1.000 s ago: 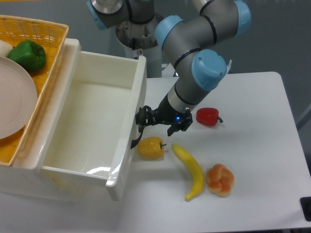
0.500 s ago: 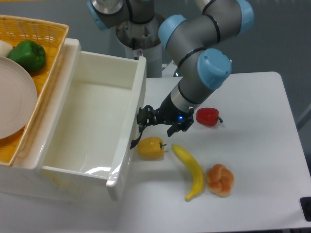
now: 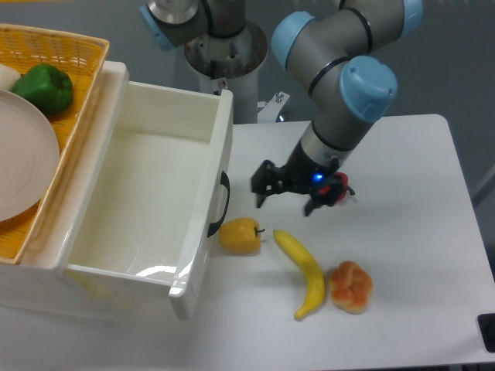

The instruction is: Slide open the top white drawer

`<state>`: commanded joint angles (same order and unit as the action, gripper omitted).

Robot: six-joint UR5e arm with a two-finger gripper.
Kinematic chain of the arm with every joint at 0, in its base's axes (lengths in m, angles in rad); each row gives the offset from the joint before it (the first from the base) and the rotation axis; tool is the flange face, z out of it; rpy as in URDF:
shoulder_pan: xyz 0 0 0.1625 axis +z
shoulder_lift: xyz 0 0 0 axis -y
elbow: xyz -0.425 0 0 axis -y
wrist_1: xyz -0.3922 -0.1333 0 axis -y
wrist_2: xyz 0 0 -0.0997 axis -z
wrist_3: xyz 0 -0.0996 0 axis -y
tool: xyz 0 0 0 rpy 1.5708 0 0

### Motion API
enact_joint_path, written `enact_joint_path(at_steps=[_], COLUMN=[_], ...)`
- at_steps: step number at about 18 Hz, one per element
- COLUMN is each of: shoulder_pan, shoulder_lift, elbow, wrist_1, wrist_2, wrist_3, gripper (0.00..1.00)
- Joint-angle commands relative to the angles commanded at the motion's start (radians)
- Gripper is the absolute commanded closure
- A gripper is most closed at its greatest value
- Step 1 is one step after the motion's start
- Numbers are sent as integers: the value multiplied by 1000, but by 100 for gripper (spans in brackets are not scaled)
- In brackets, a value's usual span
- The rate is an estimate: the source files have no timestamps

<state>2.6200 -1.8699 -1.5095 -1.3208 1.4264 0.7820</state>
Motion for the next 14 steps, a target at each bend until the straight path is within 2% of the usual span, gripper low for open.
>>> enact_joint_path(at_steps=[3, 6, 8, 11, 14], shoulder_pan=[28, 51, 69, 97, 120], shoulder_lift=[-20, -51, -72, -104, -104], elbow=[-5, -2, -2, 0, 2], wrist_1=[3, 21, 49, 90, 101], wrist_2=[54, 103, 111, 132, 134], wrist_3=[133, 423, 569, 695, 752], gripper=[0, 0, 0, 0, 0])
